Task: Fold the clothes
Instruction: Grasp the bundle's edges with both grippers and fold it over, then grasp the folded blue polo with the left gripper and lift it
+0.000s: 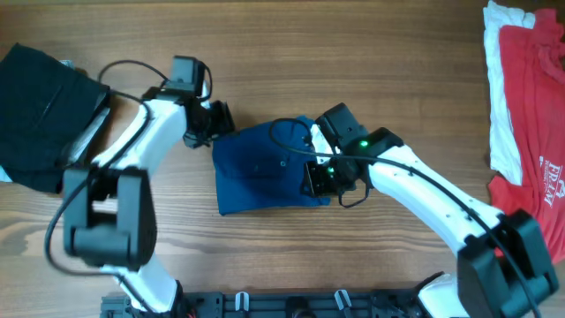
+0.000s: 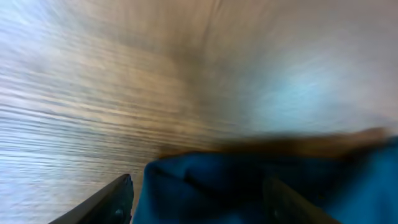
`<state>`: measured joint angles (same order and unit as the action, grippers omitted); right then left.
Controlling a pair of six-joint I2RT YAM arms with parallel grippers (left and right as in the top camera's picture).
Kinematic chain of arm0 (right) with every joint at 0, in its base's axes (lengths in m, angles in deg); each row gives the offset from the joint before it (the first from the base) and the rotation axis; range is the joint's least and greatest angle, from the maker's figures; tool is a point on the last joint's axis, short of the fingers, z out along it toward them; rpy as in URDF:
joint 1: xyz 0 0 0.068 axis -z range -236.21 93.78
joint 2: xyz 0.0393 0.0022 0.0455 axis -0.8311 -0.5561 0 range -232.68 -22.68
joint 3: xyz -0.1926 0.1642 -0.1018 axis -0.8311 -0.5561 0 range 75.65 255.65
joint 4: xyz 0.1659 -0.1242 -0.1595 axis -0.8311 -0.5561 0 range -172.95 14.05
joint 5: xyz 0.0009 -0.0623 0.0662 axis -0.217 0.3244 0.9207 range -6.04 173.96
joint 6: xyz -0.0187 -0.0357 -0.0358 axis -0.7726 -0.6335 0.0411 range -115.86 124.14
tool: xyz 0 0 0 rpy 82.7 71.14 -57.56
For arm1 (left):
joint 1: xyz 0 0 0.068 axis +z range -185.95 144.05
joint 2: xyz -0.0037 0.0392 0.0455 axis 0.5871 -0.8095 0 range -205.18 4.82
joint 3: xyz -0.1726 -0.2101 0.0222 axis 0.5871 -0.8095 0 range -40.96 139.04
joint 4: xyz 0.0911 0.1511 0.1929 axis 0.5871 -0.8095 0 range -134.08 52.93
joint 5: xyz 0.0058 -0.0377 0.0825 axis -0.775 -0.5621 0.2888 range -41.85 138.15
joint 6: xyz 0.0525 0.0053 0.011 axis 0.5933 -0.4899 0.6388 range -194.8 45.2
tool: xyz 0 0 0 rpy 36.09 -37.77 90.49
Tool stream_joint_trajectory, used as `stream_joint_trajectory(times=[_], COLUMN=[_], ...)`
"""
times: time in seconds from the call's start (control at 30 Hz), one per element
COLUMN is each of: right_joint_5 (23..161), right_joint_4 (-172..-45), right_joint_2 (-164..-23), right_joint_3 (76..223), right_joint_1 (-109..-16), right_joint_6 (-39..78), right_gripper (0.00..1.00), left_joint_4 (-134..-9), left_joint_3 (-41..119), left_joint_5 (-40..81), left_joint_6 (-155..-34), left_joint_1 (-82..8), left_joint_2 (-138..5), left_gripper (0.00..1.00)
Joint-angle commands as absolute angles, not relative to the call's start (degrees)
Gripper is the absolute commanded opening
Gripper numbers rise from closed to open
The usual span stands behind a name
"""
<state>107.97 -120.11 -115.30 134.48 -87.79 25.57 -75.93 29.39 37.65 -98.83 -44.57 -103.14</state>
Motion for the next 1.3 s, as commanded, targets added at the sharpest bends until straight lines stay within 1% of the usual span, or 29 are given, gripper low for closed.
stream_joint_trajectory(times=[0.0,0.07,0.13,0.2,0.23,0.3,0.33,0.4,0.47,0.53,0.57,0.63,0.7,0.73,0.8,0.83,0.87,0.9,0.97,1.03,1.07,1.27], right_joint_5=[106.4,103.6,103.1,100.2,98.0,90.7,87.3,83.1,82.5,82.5,82.5,82.5,82.4,81.8,79.3,77.9,77.5,77.5,77.5,77.6,77.6,77.6], right_joint_4=[-119.9,-119.9,-120.1,-120.1,-120.1,-118.7,-117.7,-115.2,-110.9,-109.6,-109.6,-110.7,-114.9,-116.8,-118.5,-119.3,-120.1,-121.2,-123.4,-125.6,-127.3,-129.6], right_joint_2=[-119.1,-121.8,-124.5,-126.1,-126.5,-126.9,-126.8,-126.8,-126.8,-126.8,-126.8,-126.6,-124.8,-122.8,-118.1,-115.0,-111.8,-107.6,-102.4,-99.5,-98.5,-98.6], right_joint_3=[134.0,134.0,134.0,134.0,134.0,134.0,134.1,134.4,135.5,137.1,138.4,140.1,142.5,143.6,144.1,144.1,144.1,144.1,144.1,144.1,144.1,143.8], right_joint_1=[-87.9,-87.9,-87.9,-87.7,-87.6,-86.7,-86.0,-84.1,-81.8,-80.8,-80.7,-80.7,-80.7,-80.7,-80.7,-80.7,-80.7,-80.7,-80.7,-80.7,-80.7,-80.7], right_joint_6=[28.8,30.1,30.0,31.4,32.6,34.3,34.3,34.0,30.0,26.6,24.5,22.2,22.4,22.4,23.8,24.0,24.1,24.1,25.7,27.5,28.3,28.4], right_gripper=[0.24,0.24,0.24,0.24,0.24,0.24,0.24,0.24,0.25,0.25,0.27,0.28,0.28,0.28,0.29,0.31,0.32,0.34,0.36,0.39,0.39,0.39], left_joint_4=[-78.9,-83.4,-89.8,-94.2,-95.8,-100.1,-101.6,-104.8,-105.7,-105.8,-105.8,-105.3,-104.2,-103.6,-102.6,-100.7,-98.1,-93.1,-84.3,-78.0,-74.9,-69.6], left_joint_3=[29.4,29.4,29.3,29.3,29.1,28.2,27.6,26.0,24.0,23.0,23.0,23.0,23.0,23.0,23.4,23.6,23.6,23.6,23.6,23.6,23.6,23.6], left_joint_5=[36.9,39.7,44.6,45.6,45.7,45.7,45.6,45.7,44.3,40.8,38.6,37.7,38.3,40.6,45.5,46.3,45.9,43.8,34.1,25.7,21.1,8.5], left_joint_6=[-96.5,-95.5,-95.6,-95.6,-95.6,-96.1,-96.3,-98.0,-98.3,-98.4,-98.4,-98.4,-98.5,-99.7,-100.3,-100.3,-100.3,-99.3,-92.1,-86.5,-83.7,-80.0], left_joint_1=[-45.0,-45.0,-45.0,-45.0,-45.0,-45.0,-45.0,-45.0,-45.0,-45.0,-45.2,-45.2,-44.5,-43.8,-41.8,-40.6,-39.6,-38.8,-38.7,-38.8,-38.8,-38.8], left_joint_2=[-107.8,-109.2,-109.3,-109.3,-109.3,-109.3,-109.3,-109.3,-109.3,-109.2,-108.7,-106.5,-101.6,-98.7,-92.8,-89.7,-87.4,-84.8,-83.6,-85.5,-88.0,-102.3], left_gripper=[0.66,0.63,0.49,0.47,0.43,0.4,0.4,0.43,0.46,0.47,0.47,0.47,0.47,0.47,0.49,0.55,0.67,0.75,0.81,0.86,0.91,0.95])
